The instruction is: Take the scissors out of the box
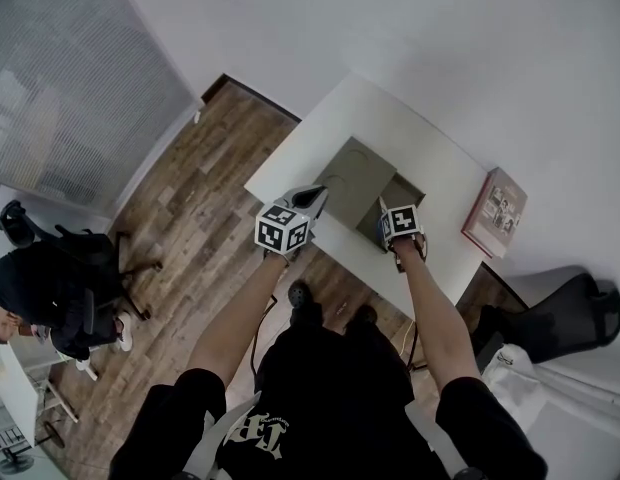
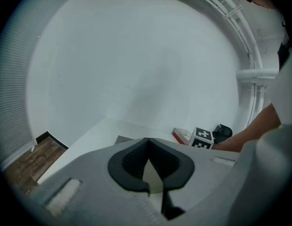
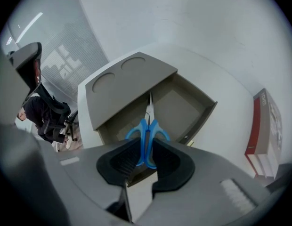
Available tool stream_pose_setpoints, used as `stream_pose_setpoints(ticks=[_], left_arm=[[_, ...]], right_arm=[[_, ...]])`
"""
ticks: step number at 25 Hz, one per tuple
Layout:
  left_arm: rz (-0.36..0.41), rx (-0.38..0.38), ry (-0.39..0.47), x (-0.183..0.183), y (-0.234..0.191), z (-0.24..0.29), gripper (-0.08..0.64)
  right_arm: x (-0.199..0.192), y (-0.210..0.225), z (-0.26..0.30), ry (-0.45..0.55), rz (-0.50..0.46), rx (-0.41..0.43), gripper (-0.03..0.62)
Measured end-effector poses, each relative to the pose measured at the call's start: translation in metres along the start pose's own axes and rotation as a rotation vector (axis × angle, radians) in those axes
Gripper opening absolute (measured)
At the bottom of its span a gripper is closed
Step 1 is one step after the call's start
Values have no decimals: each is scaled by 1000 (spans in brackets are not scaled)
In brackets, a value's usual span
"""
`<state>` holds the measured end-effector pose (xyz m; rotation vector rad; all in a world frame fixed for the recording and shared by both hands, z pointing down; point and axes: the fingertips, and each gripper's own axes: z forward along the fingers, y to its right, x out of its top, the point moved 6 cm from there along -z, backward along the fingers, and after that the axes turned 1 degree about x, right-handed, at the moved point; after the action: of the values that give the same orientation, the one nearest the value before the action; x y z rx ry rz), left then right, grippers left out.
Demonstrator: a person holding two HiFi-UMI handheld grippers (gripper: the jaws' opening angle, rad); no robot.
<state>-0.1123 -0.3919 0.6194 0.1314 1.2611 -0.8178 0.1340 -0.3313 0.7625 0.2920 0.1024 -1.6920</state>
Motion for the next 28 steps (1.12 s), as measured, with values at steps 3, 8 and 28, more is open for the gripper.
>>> stream_pose_setpoints(ticks=[3,8,28], left_arm=[[-1,4,7,0,11,-3,0],[-3,22,18,-1,28,-1,0],[10,92,69,-3,106,-10,1]], right_arm=[[-6,6,-9,10,0,0,84],[-15,22,-20,24,6,8,84],[-16,45,-93,299,3,161,84]])
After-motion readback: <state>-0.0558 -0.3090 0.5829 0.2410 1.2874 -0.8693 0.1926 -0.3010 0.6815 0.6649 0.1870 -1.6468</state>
